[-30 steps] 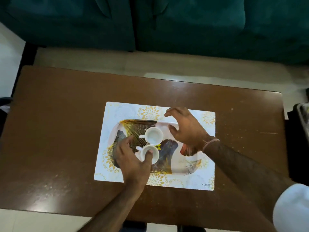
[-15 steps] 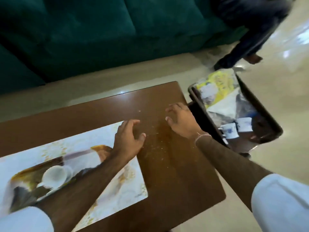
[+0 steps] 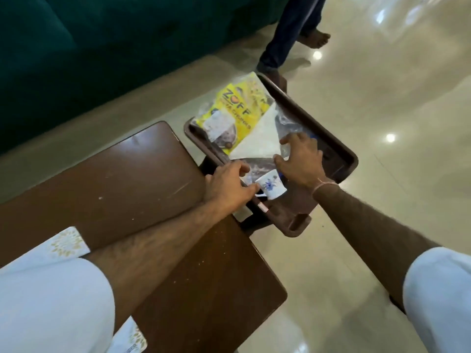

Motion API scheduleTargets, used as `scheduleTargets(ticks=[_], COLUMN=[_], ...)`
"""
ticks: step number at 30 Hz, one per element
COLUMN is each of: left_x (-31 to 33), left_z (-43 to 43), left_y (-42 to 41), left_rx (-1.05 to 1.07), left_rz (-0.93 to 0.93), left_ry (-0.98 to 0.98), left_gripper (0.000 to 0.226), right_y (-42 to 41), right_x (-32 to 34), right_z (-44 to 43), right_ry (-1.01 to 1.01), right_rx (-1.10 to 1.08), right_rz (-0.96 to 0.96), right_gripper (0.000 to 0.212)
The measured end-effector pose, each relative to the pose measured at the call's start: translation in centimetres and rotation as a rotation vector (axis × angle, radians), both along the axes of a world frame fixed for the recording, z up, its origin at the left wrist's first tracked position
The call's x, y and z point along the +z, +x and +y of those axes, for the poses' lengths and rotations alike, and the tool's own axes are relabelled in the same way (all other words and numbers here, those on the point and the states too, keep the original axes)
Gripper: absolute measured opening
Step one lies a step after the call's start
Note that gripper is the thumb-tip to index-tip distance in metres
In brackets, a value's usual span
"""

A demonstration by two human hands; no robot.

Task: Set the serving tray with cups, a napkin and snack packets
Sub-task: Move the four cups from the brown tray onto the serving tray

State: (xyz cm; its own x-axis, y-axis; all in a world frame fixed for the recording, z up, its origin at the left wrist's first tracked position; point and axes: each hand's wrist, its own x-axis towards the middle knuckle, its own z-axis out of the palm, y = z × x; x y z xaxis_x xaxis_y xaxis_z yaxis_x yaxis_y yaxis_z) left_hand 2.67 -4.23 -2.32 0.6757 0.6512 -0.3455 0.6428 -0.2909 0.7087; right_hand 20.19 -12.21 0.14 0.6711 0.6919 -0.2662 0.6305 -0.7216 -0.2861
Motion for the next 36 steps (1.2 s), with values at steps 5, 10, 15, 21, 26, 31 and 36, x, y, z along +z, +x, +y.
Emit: scheduleTargets(ticks=[5, 10, 15, 21, 26, 31, 36], left_x=[-1.3, -2.6, -2.5, -1.8, -0.7, 1.4, 3.1], left_z=[-1.6, -2.2, -2.5, -2.8, -2.9, -1.8, -1.4], left_y=[5.7, 7.8, 8.8, 9.4, 7.3, 1.5, -7.6], left_rx=[-0.18, -0.193, -0.184, -0.132, 0.041, 0.236, 0.506], left_rz=[0.22, 0.374, 0.474, 0.476, 0.146, -0.095, -0.181], left_ry=[0.227, 0.231, 0.208, -0.036, 0.007, -0.04, -0.022], left_gripper=[0.067, 0.087, 0.107, 0.114, 0.072, 0.064, 0.058], right_y=[3.8, 5.5, 6.2, 5.6, 4.7, 0.9, -7.4], right_x=[-2.3, -3.5, -4.0, -4.3, -2.8, 0.1, 2.0], right_z=[-2.8, -3.6, -3.7, -4.7, -3.9, -0.7, 3.8], right_ry=[-0.098, -0.031, -0.005, 0.117, 0.394, 0.543, 0.509], right_rx=[-0.223, -0.218, -0.226, -0.285, -0.44, -0.374, -0.194], right_rz=[0.152, 0.33, 0.371, 0.426, 0.593, 0.798, 0.768], right_gripper=[0.07, 0.066, 0.069, 0.066, 0.087, 0.075, 0.059])
